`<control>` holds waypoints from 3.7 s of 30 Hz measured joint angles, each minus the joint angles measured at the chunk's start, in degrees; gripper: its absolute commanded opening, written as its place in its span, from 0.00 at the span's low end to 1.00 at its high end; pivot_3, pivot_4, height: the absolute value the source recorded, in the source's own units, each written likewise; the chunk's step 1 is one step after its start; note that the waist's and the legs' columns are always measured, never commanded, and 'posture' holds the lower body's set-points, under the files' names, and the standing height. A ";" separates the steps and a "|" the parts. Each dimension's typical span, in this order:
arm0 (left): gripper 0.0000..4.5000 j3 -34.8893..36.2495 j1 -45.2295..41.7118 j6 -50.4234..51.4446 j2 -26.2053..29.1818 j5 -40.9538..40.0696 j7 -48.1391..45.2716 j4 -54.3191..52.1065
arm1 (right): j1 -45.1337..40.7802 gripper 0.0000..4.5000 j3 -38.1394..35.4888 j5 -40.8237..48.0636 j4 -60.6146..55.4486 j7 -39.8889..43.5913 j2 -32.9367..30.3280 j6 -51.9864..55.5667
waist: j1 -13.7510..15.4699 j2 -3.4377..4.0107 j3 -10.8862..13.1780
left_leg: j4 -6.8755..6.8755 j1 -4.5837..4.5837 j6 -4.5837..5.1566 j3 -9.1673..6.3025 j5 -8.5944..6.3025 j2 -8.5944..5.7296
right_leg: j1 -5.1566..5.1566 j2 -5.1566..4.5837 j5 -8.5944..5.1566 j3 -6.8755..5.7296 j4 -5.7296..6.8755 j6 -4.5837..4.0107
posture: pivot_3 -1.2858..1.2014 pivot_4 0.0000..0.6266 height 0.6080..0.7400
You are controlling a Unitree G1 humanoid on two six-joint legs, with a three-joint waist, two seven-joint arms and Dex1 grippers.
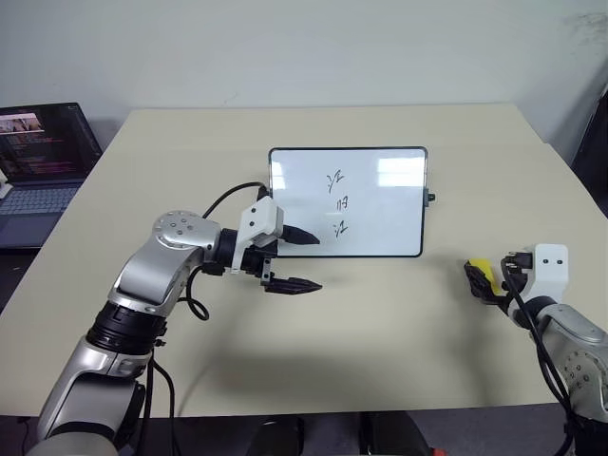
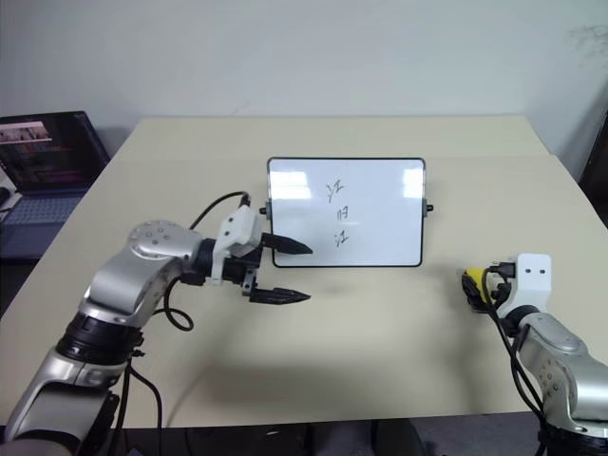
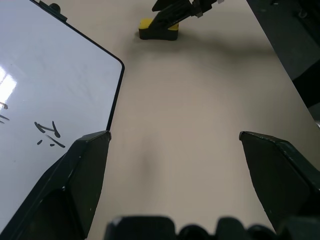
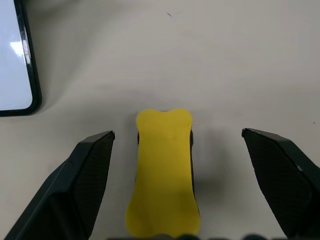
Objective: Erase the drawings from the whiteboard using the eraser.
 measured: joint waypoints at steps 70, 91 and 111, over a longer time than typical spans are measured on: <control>1.00 7.58 -6.17 9.11 -0.37 6.63 22.63 10.56 | -48.88 0.22 35.64 -33.23 34.43 11.64 13.23 -28.17 | -1.45 -0.16 -0.03 | 0.24 -0.40 -0.23 0.39 0.25 -0.12 | -1.04 -0.10 0.08 0.19 0.88 -0.05 | 0.52 0.24 1.00; 1.00 7.78 -7.94 7.78 -3.17 7.49 23.96 17.31 | -51.91 0.22 39.37 -36.35 45.38 19.40 17.86 -34.02 | -3.17 -0.16 -0.03 | 0.25 -0.39 -0.24 0.39 0.25 -0.09 | -1.10 -0.12 0.09 0.24 0.95 -0.06 | 0.52 0.24 1.00; 1.00 10.11 -8.27 5.26 -2.46 8.87 25.93 20.81 | -53.16 0.22 40.04 -40.95 48.24 17.68 19.37 -35.67 | -3.25 -0.18 -0.05 | 0.32 -0.38 -0.30 0.34 0.29 -0.08 | -1.12 -0.14 0.14 0.26 1.02 -0.11 | 0.52 0.24 1.00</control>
